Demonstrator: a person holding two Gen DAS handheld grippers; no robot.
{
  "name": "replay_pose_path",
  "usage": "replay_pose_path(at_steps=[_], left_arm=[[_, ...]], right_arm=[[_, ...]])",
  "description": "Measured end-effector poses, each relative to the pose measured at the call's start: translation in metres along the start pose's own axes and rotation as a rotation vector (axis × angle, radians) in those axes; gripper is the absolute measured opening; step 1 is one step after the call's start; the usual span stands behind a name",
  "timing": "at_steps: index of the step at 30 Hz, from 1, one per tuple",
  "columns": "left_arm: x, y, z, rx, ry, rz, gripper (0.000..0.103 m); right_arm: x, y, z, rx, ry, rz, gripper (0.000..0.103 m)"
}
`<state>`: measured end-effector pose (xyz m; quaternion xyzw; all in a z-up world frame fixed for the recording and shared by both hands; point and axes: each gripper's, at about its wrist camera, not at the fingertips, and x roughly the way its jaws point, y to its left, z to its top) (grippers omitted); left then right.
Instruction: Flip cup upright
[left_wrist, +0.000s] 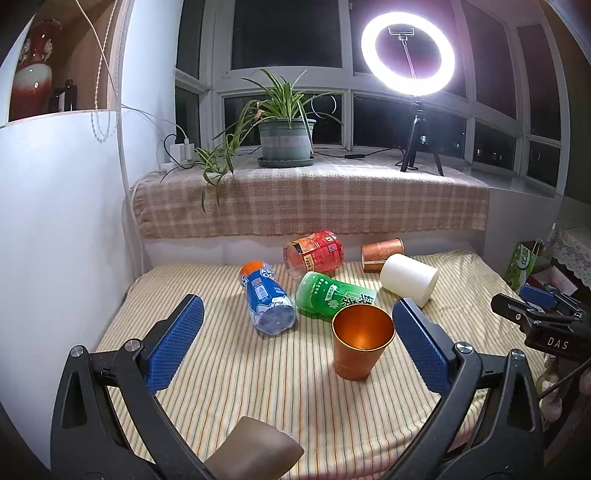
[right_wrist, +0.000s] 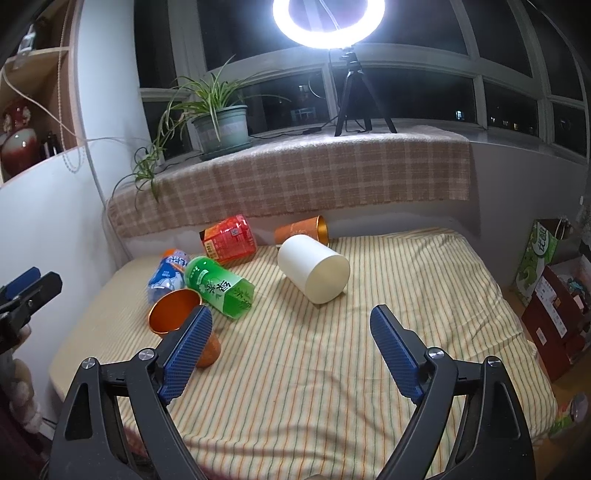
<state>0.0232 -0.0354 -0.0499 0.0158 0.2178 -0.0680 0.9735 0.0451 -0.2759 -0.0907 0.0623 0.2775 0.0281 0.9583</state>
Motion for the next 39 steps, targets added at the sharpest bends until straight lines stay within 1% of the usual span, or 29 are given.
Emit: replay_pose_path(at_steps=[7, 39], left_arm=[[0.0007, 0.0006, 0.0020, 0.010, -0.007, 0.008, 0.103], [-0.0059, 0.0074, 0.0075, 0.000, -0.020, 0.013, 0.103]], right_arm=[[0.0045, 0.0020, 0.0023, -0.007, 0.012, 0.005, 0.088], [0.0046, 0.0066, 0.0026, -0.022, 0.014, 0.014, 0.088]])
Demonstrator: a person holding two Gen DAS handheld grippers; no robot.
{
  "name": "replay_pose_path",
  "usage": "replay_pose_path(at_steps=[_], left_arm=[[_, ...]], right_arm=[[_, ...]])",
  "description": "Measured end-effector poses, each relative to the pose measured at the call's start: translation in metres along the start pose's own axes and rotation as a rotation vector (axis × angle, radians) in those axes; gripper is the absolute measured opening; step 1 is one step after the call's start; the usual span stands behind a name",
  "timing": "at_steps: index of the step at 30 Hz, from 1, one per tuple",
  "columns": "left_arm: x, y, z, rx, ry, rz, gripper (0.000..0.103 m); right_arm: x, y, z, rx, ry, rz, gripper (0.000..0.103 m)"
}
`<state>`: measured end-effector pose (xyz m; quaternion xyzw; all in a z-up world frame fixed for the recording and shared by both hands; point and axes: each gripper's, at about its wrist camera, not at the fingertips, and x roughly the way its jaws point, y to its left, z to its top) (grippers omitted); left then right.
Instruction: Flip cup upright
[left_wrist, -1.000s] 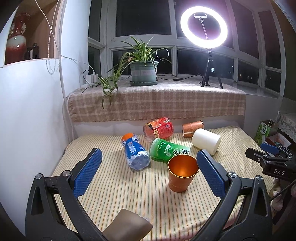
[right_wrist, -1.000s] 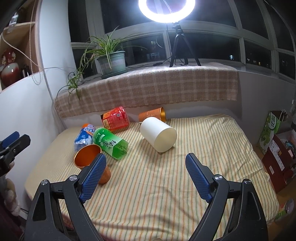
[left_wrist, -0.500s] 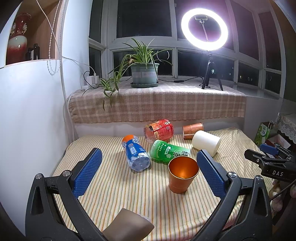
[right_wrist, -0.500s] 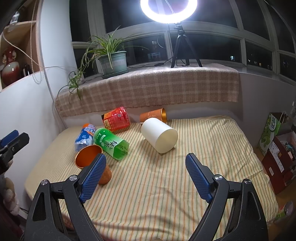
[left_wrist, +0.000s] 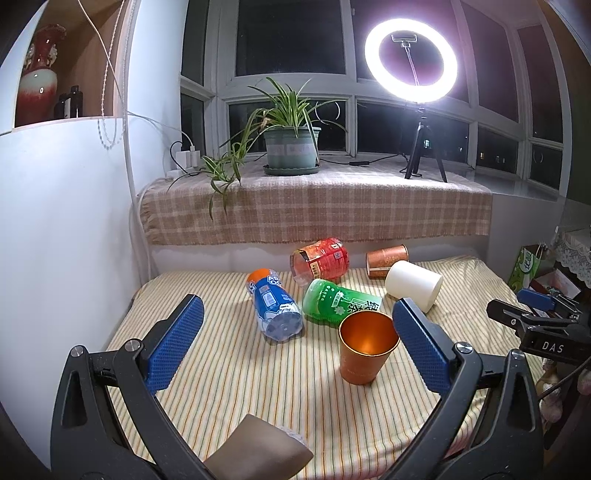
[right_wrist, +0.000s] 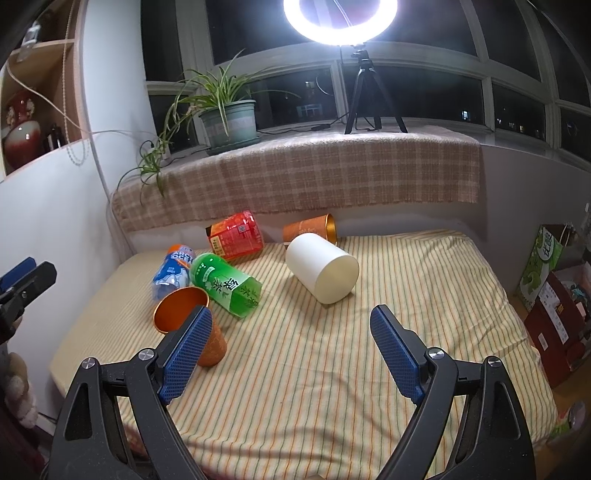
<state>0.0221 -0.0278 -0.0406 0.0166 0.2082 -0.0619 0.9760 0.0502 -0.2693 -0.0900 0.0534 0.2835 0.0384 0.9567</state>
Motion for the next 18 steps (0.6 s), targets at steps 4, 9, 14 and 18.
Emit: replay_pose_path(at_steps=[4, 9, 14, 18], left_arm=[[-0.0005, 0.0010, 0.0008, -0.004, -0.003, 0.004, 0.103], [-0.0002, 0.0013, 0.0011, -0.003, -0.002, 0.007, 0.103], [-0.0001, 0.0016, 0.0011, -0.003, -0.003, 0.007, 0.103], [0.0005, 0.0018, 0.0020, -0.006, -0.002, 0.007, 0.103]], right_arm=[[-0.0002, 0.0002, -0.0005, -0.002, -0.002, -0.001, 0.088], [0.0008, 0.0005, -0.0001, -0.002, 0.002, 0.001, 0.088], [0.0005, 0.0015, 0.0007, -0.003, 0.000, 0.000, 0.088], [0.0007, 0.0021, 0.0022, -0.004, -0.005, -0.006, 0.088]])
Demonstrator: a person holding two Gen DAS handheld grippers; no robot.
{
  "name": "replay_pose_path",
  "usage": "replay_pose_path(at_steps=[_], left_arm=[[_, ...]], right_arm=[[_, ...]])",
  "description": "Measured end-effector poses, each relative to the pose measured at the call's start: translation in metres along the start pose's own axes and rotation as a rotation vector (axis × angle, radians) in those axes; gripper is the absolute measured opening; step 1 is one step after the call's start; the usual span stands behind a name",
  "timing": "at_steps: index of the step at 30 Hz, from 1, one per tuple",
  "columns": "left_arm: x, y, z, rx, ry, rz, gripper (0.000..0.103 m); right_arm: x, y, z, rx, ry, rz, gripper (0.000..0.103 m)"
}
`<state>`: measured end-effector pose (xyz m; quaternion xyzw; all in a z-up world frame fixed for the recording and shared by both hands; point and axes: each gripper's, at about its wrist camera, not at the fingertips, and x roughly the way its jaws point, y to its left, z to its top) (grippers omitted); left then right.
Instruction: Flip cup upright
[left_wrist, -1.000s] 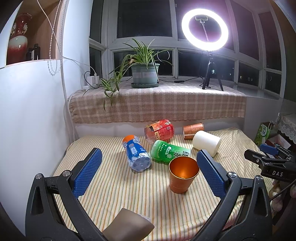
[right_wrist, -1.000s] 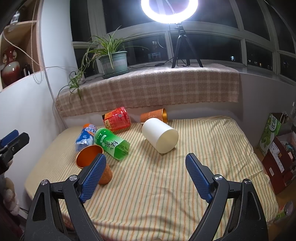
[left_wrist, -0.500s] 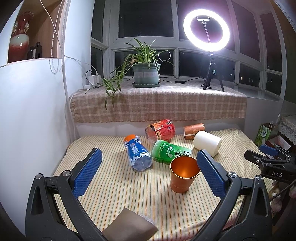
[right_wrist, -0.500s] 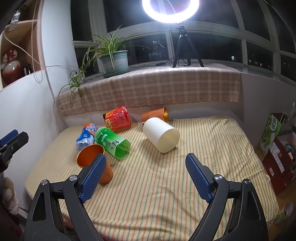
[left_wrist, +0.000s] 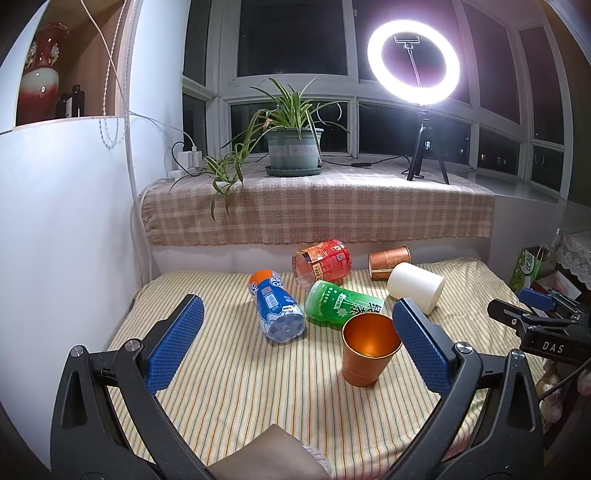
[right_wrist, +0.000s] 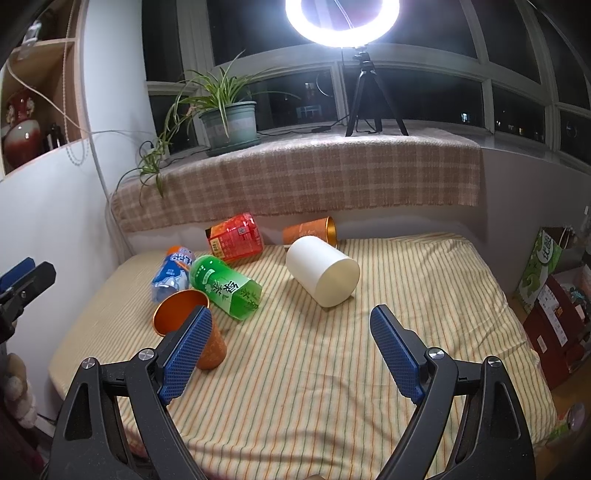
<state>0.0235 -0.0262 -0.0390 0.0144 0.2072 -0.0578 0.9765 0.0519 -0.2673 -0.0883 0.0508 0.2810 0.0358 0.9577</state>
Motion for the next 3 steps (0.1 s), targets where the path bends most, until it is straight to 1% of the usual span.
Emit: replay_pose_path(at_steps=[3], left_arm=[[-0.0007, -0.0004, -0.0007, 0.002, -0.004, 0.003, 0.103]], right_arm=[[-0.0001, -0.0012, 0.0000, 0.003, -0.001, -0.002, 0.088]])
